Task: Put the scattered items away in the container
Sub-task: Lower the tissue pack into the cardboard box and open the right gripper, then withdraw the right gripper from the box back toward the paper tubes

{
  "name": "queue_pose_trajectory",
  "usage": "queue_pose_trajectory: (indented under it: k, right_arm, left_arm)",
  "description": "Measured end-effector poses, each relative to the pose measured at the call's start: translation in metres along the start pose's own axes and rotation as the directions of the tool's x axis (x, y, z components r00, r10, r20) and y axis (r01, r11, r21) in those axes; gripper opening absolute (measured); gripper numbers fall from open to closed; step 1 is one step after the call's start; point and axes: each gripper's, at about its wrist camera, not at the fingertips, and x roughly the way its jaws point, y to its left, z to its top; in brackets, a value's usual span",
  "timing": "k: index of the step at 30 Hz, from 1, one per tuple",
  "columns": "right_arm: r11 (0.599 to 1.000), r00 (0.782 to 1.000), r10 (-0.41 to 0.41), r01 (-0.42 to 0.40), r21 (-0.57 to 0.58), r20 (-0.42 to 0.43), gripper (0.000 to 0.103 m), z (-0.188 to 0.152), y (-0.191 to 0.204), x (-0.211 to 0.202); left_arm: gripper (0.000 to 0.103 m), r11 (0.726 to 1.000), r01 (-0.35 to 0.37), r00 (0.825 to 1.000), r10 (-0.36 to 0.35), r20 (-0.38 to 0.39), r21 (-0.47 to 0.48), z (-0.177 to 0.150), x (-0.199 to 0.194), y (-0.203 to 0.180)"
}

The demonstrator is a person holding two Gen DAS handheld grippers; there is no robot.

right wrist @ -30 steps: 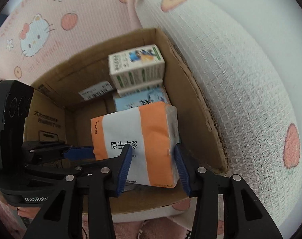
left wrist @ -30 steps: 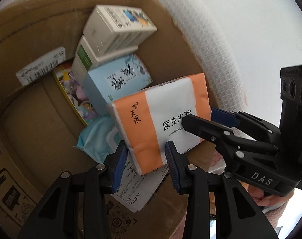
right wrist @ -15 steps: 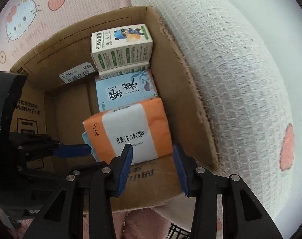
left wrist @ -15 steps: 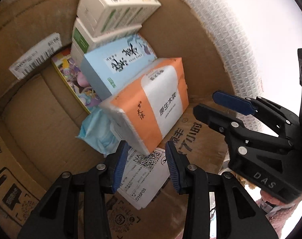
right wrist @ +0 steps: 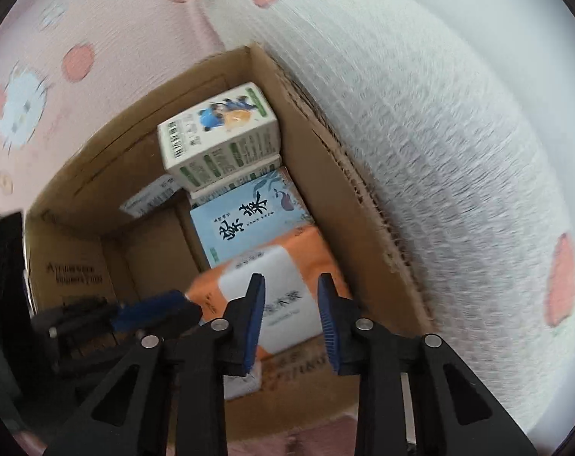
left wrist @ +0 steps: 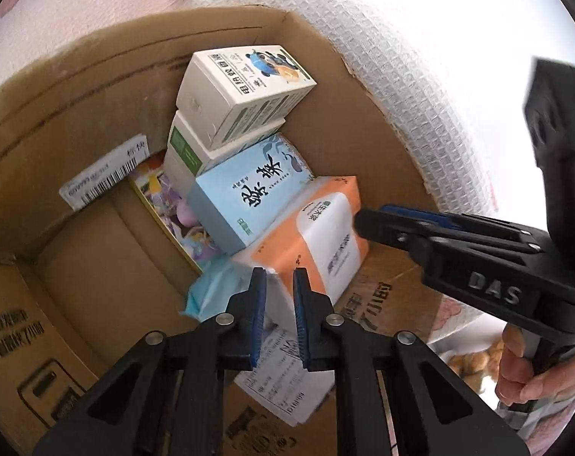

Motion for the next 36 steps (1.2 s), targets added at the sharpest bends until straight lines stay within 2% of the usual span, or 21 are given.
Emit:
queue_pose_trajectory:
  k: [3,8,13,18,22,26,29,33,35,36]
  right_arm:
    - [1.0,0.999,-0.003,0.003,0.013,-0.036,0.018,0.001,0.002,0.017]
    - [0.999,0.995,-0.001,0.006,0.049,-0.099,0.018,-0.005,-0.001,0.04]
    - [0.998,0.992,-0.023,0.031,0.057,-0.127,0.018,-0.004,0.001,0.049]
    - [0.996,0.986,-0.074,0.081,0.037,-0.15,0.018,-0.002,0.009,0.057]
    - [0.995,0.983,-0.08,0.088,0.04,-0.166,0.018,-0.001,0.01,0.063]
    - [0.995,0.981,-0.069,0.081,0.058,-0.18,0.018,0.0,0.007,0.065]
    - [0.994,0.984,-0.078,0.089,0.065,-0.16,0.018,-0.003,0.009,0.061]
    - [0.993,0.989,-0.074,0.085,0.079,-0.132,0.018,-0.009,0.009,0.046]
    - [0.992,0.988,-0.076,0.089,0.095,-0.133,0.018,-0.013,0.008,0.035]
    - [0.992,0.99,-0.068,0.081,0.101,-0.126,0.018,-0.015,0.008,0.03]
  left_arm:
    - [0.014,1.0,-0.011,1.0,0.012,-0.01,0.016,0.004,0.006,0.0]
    - [0.014,0.999,-0.016,0.998,0.014,-0.058,-0.03,0.012,0.018,0.01]
    - [0.014,0.998,-0.066,0.995,0.065,-0.078,-0.015,0.013,0.025,0.008]
    - [0.016,0.996,-0.033,0.992,0.022,-0.123,-0.088,0.016,0.033,0.02]
    - [0.018,0.994,-0.044,0.991,0.031,-0.129,-0.099,0.017,0.034,0.022]
    - [0.019,0.994,-0.06,0.992,0.05,-0.115,-0.088,0.018,0.029,0.02]
    - [0.022,0.993,-0.088,0.992,0.08,-0.094,-0.082,0.016,0.022,0.018]
    - [0.026,0.988,-0.136,0.99,0.135,-0.029,-0.067,0.014,0.002,0.011]
    - [0.038,0.988,-0.147,0.989,0.148,0.016,-0.043,0.013,-0.015,0.005]
    - [0.04,0.989,-0.148,0.988,0.149,0.035,-0.031,0.012,-0.022,0.003]
